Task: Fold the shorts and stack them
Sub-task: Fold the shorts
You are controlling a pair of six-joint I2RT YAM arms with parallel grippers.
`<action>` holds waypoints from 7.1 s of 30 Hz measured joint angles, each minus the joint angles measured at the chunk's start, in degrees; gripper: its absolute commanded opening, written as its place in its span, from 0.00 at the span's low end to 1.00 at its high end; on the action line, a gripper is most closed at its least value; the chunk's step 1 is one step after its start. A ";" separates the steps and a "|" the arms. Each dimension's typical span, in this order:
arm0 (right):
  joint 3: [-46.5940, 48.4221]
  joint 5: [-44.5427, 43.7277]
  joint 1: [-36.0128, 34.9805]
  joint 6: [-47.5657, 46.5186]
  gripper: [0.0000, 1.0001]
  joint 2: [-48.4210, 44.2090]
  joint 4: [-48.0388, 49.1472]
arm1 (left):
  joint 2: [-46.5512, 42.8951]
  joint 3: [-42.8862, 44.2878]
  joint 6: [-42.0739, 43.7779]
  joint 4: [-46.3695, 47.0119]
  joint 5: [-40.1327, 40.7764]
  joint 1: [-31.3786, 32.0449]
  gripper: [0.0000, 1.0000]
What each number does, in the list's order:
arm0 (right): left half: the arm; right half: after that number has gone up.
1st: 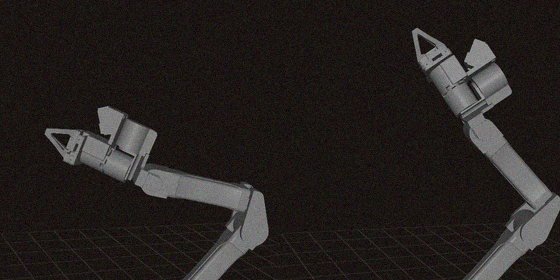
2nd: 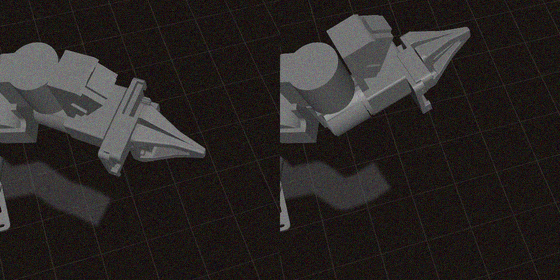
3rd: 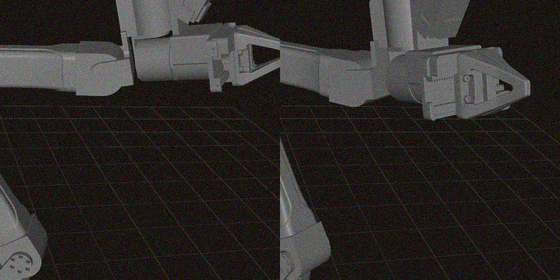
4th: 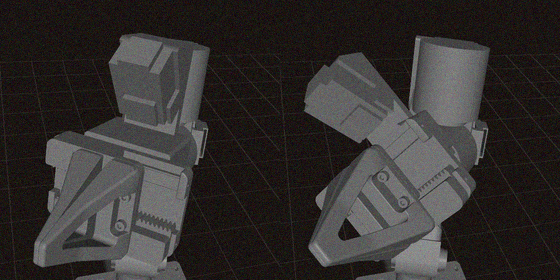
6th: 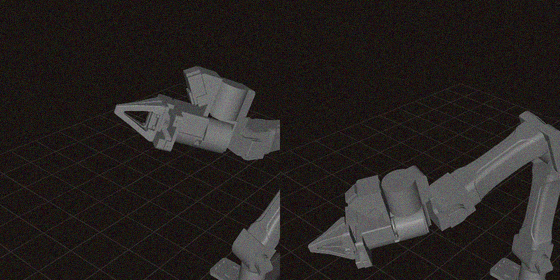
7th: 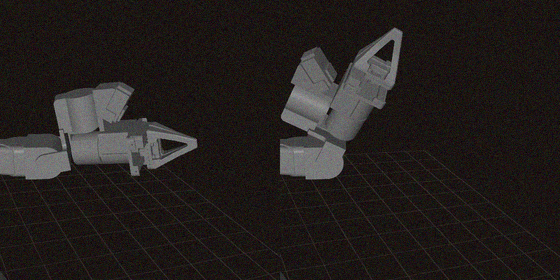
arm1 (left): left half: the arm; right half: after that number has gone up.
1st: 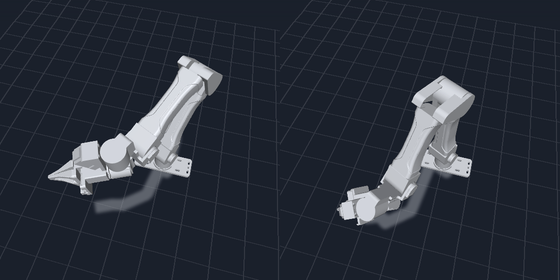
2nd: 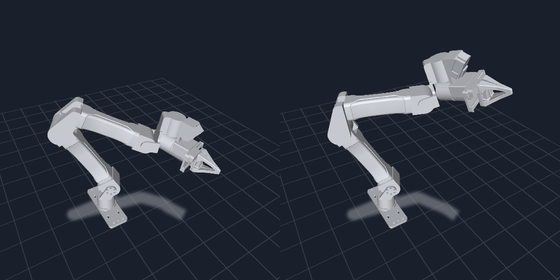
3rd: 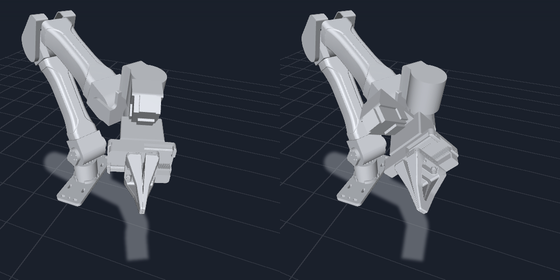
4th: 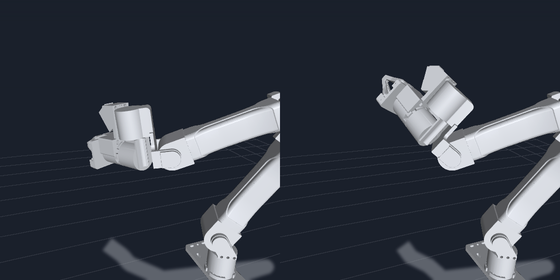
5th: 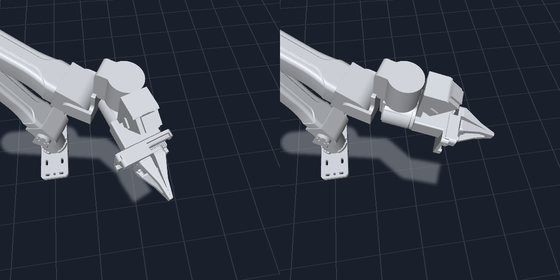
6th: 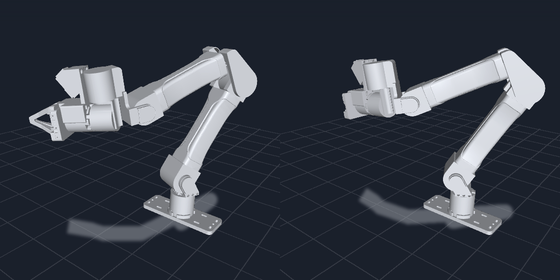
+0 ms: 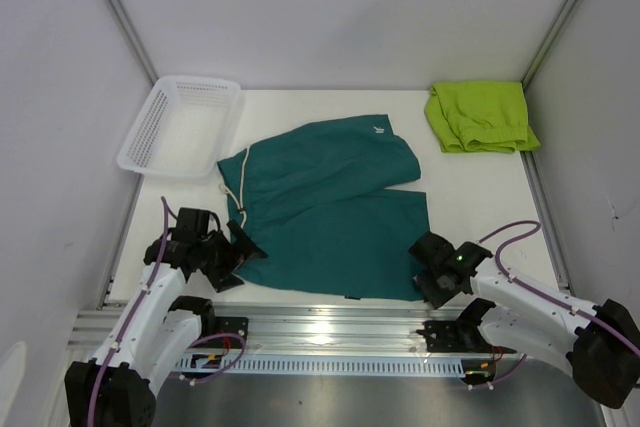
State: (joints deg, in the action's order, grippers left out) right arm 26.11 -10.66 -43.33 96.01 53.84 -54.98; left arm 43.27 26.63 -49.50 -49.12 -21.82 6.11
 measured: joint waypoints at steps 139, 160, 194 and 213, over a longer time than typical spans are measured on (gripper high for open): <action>18.27 -9.60 23.52 -25.14 0.00 -10.14 -15.52 | -1.95 -5.90 -35.60 5.57 20.37 20.33 0.00; 27.96 -12.22 24.83 -28.63 0.00 -6.99 -15.26 | 5.14 7.50 -36.96 1.62 25.20 23.32 0.00; 53.18 -4.94 33.59 -38.32 0.00 14.08 6.54 | 15.82 29.07 -27.96 2.89 20.06 6.32 0.00; 52.98 -4.52 33.73 -39.08 0.00 5.84 3.96 | 8.52 28.11 -28.13 2.19 18.58 6.86 0.00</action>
State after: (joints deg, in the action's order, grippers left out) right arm 79.09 -15.18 -9.61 56.93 59.68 -51.03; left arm 51.79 54.74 -77.62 -46.94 -3.25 12.97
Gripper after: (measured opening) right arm 0.009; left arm 0.033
